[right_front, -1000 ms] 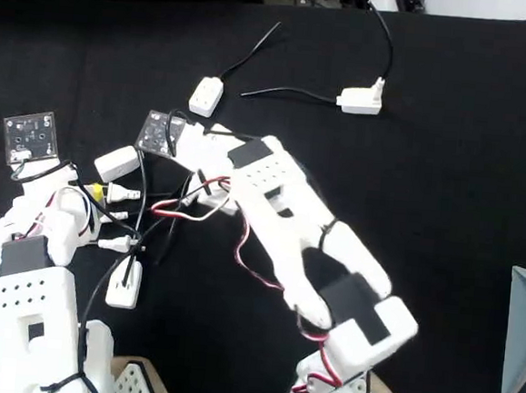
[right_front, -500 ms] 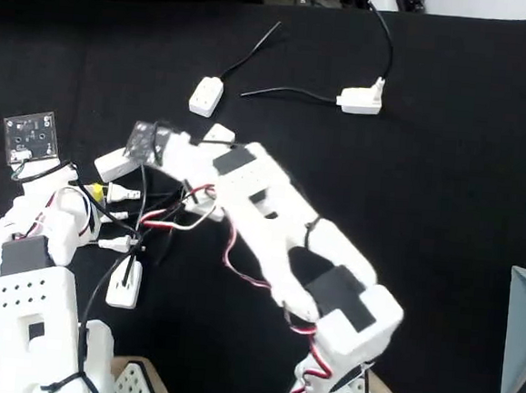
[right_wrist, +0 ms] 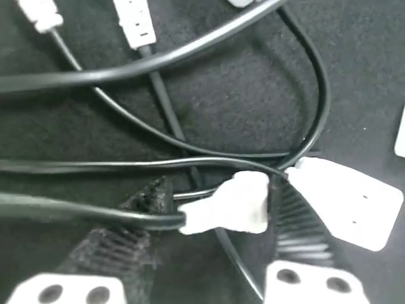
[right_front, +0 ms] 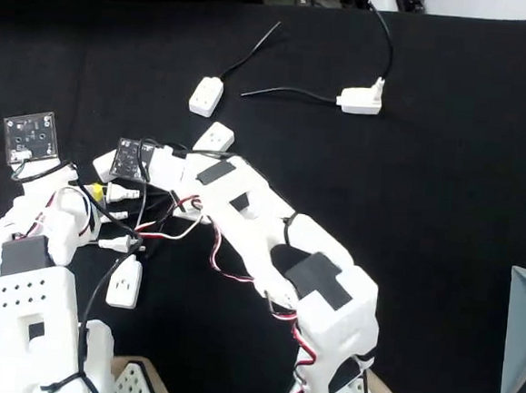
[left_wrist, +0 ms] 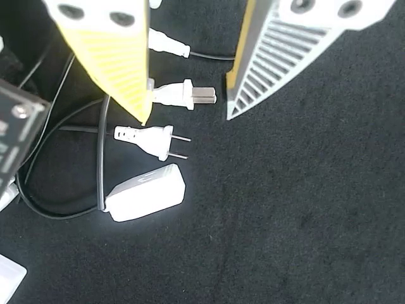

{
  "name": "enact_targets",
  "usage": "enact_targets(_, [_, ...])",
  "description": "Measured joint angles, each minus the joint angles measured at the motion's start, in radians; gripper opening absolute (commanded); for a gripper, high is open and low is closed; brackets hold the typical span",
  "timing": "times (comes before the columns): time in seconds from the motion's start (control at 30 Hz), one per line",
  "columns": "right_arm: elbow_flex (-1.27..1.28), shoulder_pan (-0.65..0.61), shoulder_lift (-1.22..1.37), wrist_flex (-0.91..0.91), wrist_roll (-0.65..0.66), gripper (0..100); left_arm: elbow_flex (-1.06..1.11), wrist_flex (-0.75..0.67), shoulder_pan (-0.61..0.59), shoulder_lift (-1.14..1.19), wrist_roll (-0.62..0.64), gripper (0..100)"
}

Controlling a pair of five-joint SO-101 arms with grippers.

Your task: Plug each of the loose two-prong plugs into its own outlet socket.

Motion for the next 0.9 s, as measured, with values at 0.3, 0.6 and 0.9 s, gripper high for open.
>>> enact_targets(0.3, [-0.002,0.028,-0.029,0.023,0.000,1.2,0.000,0.000,0.000,0.000,0.000,19])
enact_targets(0.6, [-0.002,0.123,-0.213,0.315,0.000,1.2,0.000,0.000,0.000,0.000,0.000,19])
enact_targets(0.9, [-0.002,0.282,-0.273,0.741,0.000,1.3,0.000,0.000,0.000,0.000,0.000,19])
